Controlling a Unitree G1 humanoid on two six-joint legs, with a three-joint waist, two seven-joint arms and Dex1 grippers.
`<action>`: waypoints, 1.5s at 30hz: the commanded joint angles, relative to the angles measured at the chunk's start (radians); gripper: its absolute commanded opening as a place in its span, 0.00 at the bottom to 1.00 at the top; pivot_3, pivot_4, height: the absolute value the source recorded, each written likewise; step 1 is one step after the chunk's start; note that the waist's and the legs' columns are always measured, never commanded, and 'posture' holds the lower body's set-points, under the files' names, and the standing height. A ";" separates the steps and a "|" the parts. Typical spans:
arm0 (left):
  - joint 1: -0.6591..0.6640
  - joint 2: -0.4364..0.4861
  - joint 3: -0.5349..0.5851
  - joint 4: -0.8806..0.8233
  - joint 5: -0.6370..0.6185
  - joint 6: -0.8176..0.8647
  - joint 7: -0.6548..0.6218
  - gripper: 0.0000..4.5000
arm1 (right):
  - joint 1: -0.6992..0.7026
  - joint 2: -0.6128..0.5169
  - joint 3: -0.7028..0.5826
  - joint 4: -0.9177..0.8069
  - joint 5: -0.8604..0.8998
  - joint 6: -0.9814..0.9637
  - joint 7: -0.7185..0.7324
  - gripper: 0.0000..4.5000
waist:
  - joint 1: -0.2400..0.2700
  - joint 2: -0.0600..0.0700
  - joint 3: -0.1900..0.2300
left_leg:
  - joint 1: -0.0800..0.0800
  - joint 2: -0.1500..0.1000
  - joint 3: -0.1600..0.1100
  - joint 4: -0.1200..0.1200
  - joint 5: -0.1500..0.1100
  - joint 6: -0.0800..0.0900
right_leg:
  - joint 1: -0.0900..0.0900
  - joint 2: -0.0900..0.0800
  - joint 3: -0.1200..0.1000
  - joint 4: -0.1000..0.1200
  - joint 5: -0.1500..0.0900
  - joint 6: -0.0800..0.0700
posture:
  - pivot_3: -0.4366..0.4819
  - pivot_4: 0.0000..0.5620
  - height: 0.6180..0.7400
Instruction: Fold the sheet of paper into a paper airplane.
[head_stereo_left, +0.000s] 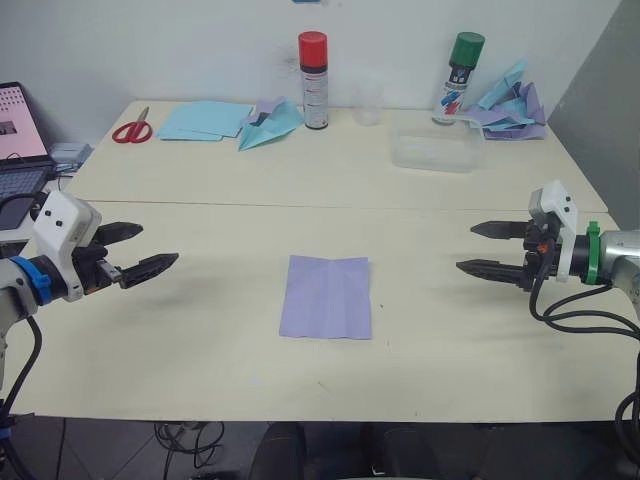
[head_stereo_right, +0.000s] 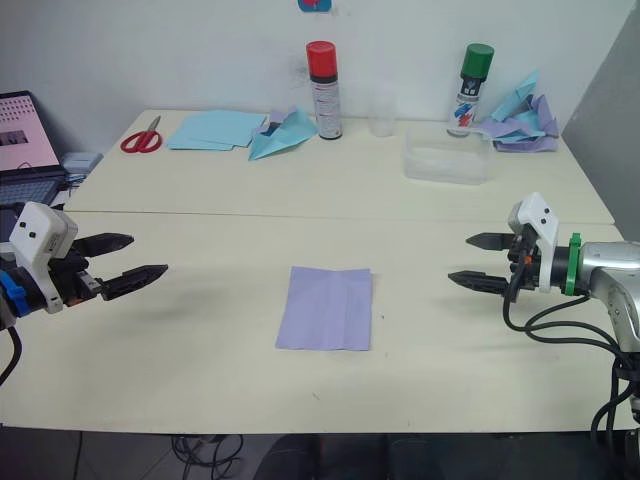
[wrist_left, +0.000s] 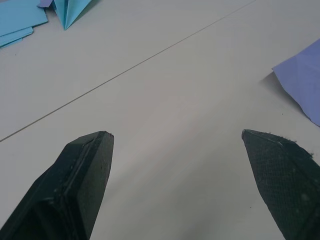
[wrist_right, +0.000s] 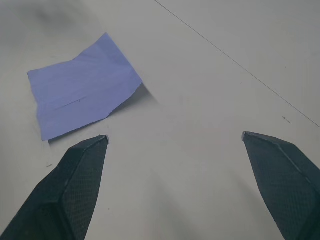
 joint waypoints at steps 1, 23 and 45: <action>-0.017 0.022 0.022 0.006 0.011 -0.029 -0.002 1.00 | -0.004 -0.019 -0.036 -0.022 0.013 0.001 -0.002 0.99 | 0.000 0.000 0.000 | 0.000 0.000 0.000 0.000 0.000 0.000 | 0.000 0.000 0.000 0.000 0.000 0.000 | 0.48 0.27 1.00; -0.098 -0.050 -0.005 -0.087 -0.102 0.106 0.013 1.00 | -0.003 0.031 -0.009 -0.038 0.008 0.007 -0.054 0.99 | 0.000 0.000 0.000 | 0.000 0.000 0.000 0.013 0.000 0.000 | 0.000 0.000 0.000 0.013 -0.003 0.005 | 0.48 0.27 1.00; -0.148 -0.475 -0.468 -0.174 0.055 0.047 0.216 0.01 | 0.036 0.296 0.135 -0.106 -0.103 -0.032 -0.296 1.00 | 0.001 0.000 -0.001 | 0.000 -0.002 -0.001 0.014 0.000 0.000 | 0.001 0.004 0.001 0.014 0.001 0.002 | 0.48 0.27 1.00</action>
